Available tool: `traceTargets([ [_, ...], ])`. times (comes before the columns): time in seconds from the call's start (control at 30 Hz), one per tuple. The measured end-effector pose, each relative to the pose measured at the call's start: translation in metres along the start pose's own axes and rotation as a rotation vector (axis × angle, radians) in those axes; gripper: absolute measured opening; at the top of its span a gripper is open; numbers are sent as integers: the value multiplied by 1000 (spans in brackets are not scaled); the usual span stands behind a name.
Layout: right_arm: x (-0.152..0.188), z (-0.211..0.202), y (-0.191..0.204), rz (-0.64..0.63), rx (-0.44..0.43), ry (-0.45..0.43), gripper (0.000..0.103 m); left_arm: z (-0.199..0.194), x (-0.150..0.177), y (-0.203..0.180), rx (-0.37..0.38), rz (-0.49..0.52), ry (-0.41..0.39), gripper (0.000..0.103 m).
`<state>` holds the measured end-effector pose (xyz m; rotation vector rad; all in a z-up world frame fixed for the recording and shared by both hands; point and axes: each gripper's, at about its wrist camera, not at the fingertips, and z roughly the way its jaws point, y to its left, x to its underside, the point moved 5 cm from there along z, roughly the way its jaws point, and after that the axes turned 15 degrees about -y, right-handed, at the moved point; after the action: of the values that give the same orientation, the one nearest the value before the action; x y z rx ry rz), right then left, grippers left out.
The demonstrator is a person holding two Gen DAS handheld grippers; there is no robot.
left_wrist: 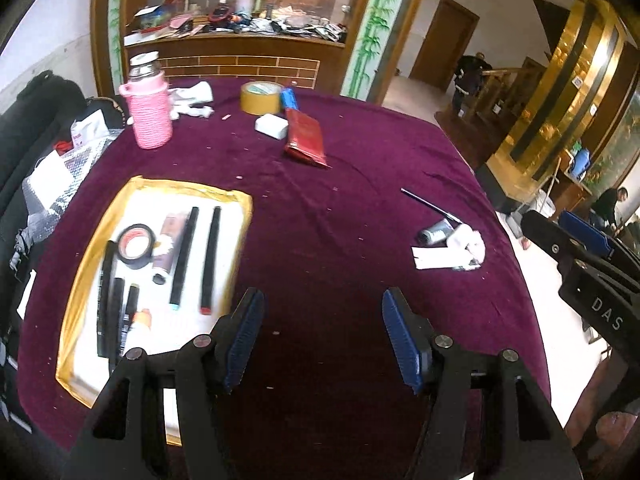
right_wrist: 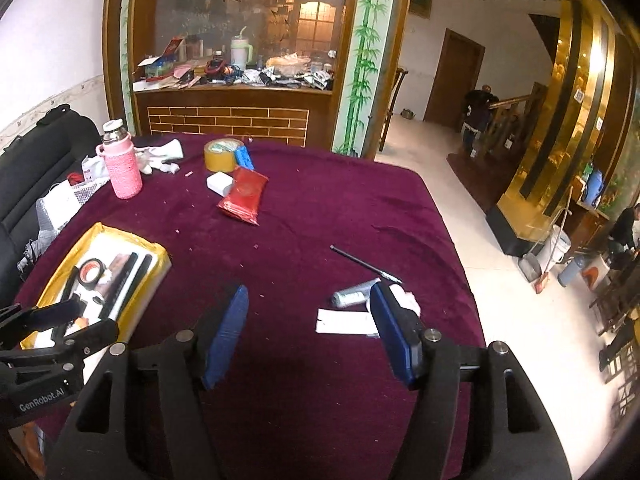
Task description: Organize objects
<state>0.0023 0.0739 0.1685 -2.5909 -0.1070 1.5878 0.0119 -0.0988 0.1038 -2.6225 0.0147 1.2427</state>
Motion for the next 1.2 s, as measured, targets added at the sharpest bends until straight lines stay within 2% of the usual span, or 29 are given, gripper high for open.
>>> traceTargets([
  [0.43,11,12,-53,0,-8,10,63,16,6,-56,-23,18,26,55],
  [0.8,21,29,-78,12,-10,44,63,35,10,-79,-24,23,65,55],
  [1.2,27,48,-89,21,-2,78,63,52,12,-92,-13,41,101,55],
])
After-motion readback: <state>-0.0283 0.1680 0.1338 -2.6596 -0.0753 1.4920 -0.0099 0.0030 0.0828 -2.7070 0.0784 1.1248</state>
